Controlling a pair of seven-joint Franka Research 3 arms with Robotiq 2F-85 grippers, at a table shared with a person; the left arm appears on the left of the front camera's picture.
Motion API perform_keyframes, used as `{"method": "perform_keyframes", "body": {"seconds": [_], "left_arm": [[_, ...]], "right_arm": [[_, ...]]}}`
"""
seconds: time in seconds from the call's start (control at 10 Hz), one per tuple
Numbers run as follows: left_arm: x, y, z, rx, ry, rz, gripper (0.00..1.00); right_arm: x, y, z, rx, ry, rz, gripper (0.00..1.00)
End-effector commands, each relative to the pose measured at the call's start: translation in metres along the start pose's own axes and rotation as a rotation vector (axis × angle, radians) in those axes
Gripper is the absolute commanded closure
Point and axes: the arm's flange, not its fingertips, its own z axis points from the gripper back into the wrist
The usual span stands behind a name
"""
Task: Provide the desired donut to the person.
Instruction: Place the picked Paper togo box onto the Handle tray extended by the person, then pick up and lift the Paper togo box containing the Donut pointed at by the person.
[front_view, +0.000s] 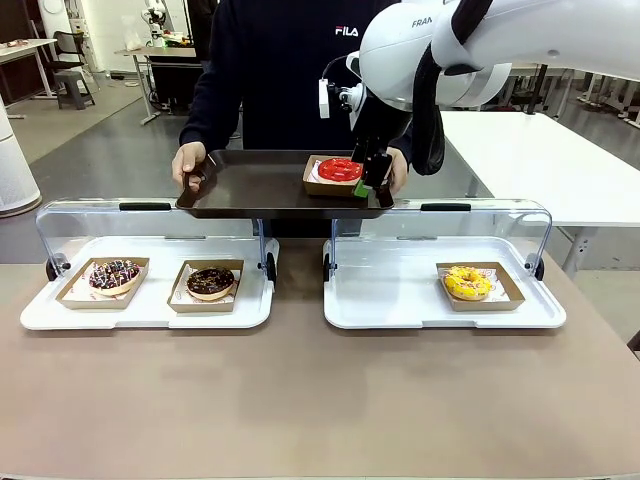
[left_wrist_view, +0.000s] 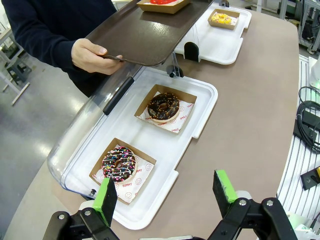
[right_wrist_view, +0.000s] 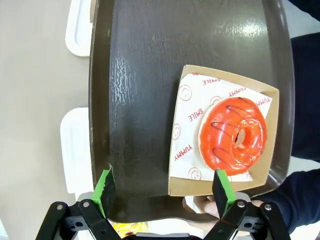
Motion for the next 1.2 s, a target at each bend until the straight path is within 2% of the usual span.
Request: {"method": "perform_keyframes", "body": {"seconds": [0.0,1.1], "left_arm": [[-0.0002,0.0005,-0.0005,-0.004,-0.010,0.001,0.00],[-0.0002,0.0005,-0.0005,-0.004,-0.010,0.001,0.00]], "right_arm": [[-0.0005,0.0003,-0.0009,-0.012,-0.001,0.003,0.00],[-0.0005,0.0003,-0.0009,-0.012,-0.001,0.003,0.00]]}}
